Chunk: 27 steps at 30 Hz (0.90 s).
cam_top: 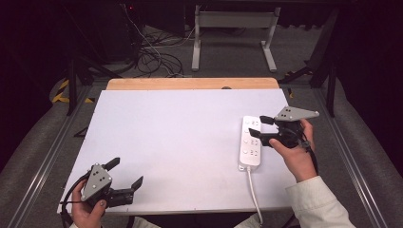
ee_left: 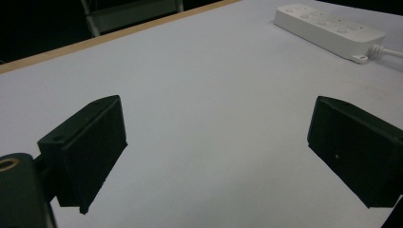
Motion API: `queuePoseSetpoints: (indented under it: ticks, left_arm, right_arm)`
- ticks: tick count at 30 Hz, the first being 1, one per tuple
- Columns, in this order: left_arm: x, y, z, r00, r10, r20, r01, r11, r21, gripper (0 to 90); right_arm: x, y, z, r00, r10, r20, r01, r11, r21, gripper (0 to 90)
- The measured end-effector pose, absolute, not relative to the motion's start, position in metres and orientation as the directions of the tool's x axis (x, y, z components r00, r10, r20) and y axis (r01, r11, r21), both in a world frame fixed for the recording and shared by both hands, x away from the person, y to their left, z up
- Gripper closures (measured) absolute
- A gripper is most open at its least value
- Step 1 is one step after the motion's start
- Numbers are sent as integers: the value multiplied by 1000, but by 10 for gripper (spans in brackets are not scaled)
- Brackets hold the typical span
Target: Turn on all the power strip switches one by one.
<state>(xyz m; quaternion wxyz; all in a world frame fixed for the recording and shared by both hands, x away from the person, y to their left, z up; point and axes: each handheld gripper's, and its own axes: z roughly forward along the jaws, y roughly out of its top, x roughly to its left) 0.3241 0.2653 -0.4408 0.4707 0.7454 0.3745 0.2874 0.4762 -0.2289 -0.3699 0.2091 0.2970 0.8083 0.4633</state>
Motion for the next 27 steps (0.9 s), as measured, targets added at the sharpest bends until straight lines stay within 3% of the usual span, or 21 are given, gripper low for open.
queuePoseSetpoints:
  ticks: [9, 21, 27]
  left_arm:
    - [324, 265, -440, 553, 829, 79, 285, -277, 918, 60]
    - [324, 266, -440, 556, 828, 74, 289, -276, 917, 58]
    - [324, 266, -441, 555, 829, 68, 292, -270, 917, 58]
  right_arm:
    - [444, -240, -376, -773, 630, -69, 253, 407, 878, 178]
    - [418, -253, -397, -791, 609, 62, 314, 317, 895, 139]
    - [409, -256, -413, -776, 628, 57, 343, 344, 874, 139]
